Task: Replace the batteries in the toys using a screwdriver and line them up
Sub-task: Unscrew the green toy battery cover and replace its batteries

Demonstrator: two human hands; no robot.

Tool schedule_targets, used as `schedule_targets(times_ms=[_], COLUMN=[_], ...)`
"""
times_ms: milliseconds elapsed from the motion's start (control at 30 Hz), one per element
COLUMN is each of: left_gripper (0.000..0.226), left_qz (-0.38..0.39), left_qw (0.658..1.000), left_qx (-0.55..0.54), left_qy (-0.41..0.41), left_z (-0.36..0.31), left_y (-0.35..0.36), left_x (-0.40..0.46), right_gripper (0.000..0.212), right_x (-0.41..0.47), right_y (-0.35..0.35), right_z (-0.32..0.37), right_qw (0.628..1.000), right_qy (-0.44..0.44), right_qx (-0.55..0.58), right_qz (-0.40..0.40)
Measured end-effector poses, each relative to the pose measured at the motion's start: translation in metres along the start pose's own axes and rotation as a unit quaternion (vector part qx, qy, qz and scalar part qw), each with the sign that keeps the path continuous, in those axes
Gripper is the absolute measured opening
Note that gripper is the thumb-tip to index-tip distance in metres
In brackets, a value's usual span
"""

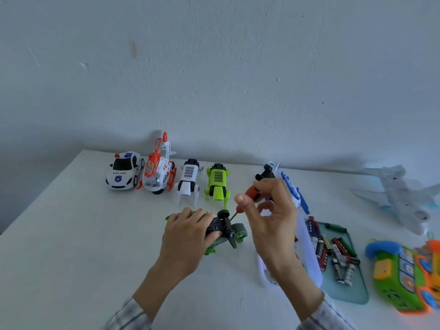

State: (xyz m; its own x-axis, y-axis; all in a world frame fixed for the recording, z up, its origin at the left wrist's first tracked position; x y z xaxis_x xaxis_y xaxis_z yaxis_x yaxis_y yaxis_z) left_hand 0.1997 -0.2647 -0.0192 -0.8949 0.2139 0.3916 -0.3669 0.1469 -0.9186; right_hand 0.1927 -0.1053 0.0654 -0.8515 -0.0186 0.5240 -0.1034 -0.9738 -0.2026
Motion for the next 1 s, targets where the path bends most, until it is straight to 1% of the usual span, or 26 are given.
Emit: schedule_targets(times_ms=[100, 233, 367, 433, 533, 600, 667, 767, 867, 1000], left_gripper=[0.033, 0.03, 0.03, 0.03, 0.028, 0.035, 0.04, 0.042, 0.042, 0.043], left_qz=[-0.008, -0.009, 0.001, -0.001, -0.008, -0.009, -0.005, 0.001, 0.002, 0.002], left_qw=[1.0, 1.0, 1.0, 1.0, 1.0, 1.0, 1.0, 1.0, 1.0, 1.0], left_qx=[0.002, 0.003, -0.001, 0.001, 0.002, 0.006, 0.004, 0.007, 0.007, 0.006], left_qy=[0.001, 0.018, 0.008, 0.006, 0.013, 0.011, 0.009, 0.009, 0.008, 0.007], left_z=[-0.004, -0.023, -0.027, -0.025, -0.025, -0.026, -0.027, -0.029, -0.028, -0.029], left_y=[0.0, 0.0, 0.003, 0.005, 0.006, 0.005, 0.006, 0.006, 0.006, 0.006], left_x=[-0.001, 0.001, 0.008, 0.01, 0.01, 0.009, 0.007, 0.005, 0.005, 0.005], right_gripper=[0.024, 0.011, 0.007, 0.019, 0.038, 0.05, 0.049, 0.043, 0.045, 0.044], right_x=[-0.001, -0.001, 0.0, -0.002, -0.004, -0.002, 0.0, 0.002, 0.001, 0.0], right_y=[-0.007, -0.012, -0.021, -0.023, -0.022, -0.024, -0.027, -0.03, -0.03, -0.025], right_z=[-0.003, -0.006, -0.008, -0.009, -0.02, -0.027, -0.033, -0.038, -0.035, -0.026], right_qw=[0.999, 1.0, 1.0, 0.999, 0.999, 0.998, 0.997, 0.996, 0.997, 0.999], right_qy=[-0.002, 0.006, -0.007, -0.002, 0.026, 0.043, 0.064, 0.084, 0.071, 0.039], right_qx=[0.024, 0.003, -0.01, -0.022, -0.005, -0.015, -0.017, -0.005, -0.005, -0.026], right_qz=[-0.029, -0.008, 0.014, 0.024, 0.047, 0.051, 0.04, 0.011, -0.016, -0.009])
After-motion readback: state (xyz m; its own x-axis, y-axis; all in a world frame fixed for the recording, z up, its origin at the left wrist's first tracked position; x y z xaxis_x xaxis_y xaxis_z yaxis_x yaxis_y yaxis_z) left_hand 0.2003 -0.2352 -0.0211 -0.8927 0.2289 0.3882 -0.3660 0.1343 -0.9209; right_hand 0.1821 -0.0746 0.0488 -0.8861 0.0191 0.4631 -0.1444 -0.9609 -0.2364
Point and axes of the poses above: each hand's wrist, its own x-axis towards the middle knuckle, its own y-axis out of the palm, z = x × y, the point moved 3 cm from there along x, towards the middle knuckle, and after that the axes turned 6 degrees about z, right-handed, at the moved point
